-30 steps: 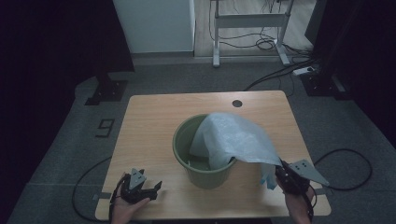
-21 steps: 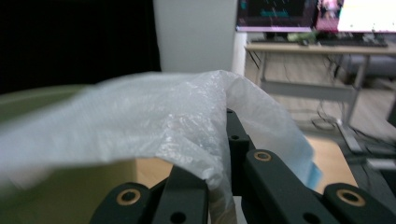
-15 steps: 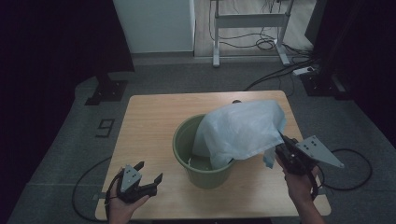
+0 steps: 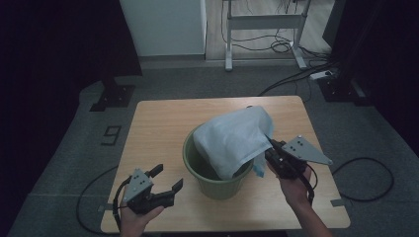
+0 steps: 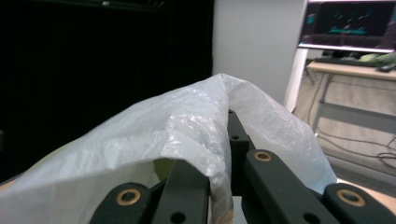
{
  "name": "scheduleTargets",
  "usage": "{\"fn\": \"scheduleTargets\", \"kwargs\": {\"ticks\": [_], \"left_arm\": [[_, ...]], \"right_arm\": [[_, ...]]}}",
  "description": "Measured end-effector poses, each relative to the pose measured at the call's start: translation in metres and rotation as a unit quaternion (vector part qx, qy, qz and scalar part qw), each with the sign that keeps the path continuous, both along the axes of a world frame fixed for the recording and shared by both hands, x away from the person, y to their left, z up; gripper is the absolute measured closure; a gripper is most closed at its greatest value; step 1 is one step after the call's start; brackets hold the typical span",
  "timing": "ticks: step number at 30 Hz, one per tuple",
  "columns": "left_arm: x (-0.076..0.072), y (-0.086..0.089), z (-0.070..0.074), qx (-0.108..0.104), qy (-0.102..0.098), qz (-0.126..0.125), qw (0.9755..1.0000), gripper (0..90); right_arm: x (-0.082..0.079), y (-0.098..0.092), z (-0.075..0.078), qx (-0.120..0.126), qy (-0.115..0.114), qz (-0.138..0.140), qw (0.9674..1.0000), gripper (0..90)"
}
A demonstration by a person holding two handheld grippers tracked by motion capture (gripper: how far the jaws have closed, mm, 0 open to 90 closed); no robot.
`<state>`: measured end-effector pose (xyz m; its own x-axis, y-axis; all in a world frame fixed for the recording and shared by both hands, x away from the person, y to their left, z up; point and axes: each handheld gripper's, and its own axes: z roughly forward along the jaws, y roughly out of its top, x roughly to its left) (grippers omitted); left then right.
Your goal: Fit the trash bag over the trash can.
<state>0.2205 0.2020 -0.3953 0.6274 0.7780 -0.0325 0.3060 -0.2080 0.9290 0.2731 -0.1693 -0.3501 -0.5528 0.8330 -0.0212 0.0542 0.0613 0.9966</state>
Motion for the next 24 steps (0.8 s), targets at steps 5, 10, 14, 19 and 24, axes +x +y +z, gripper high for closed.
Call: {"fn": "scheduleTargets", "kwargs": {"ticks": [5,10,14,19,24], "left_arm": [[-0.002,-0.017,0.008,0.003,-0.004,-0.02,0.9998,19.1],[0.0,-0.032,0.013,0.003,-0.007,-0.034,0.9994,18.7],[0.003,-0.044,0.015,0.005,-0.012,-0.049,0.9987,18.3],[0.006,-0.056,0.015,0.005,-0.016,-0.053,0.9984,18.6],[0.007,-0.065,0.018,-0.006,-0.026,-0.046,0.9986,20.5]], "right_arm": [[0.001,0.013,-0.004,-0.01,0.014,0.017,0.9997,88.4],[-0.001,0.022,-0.009,-0.021,0.019,0.03,0.9991,88.3],[-0.003,0.027,-0.011,-0.033,0.021,0.033,0.9987,88.3],[-0.007,0.037,-0.012,-0.049,0.021,0.046,0.9975,87.6],[-0.006,0.046,-0.012,-0.058,0.025,0.047,0.9969,87.4]]}}
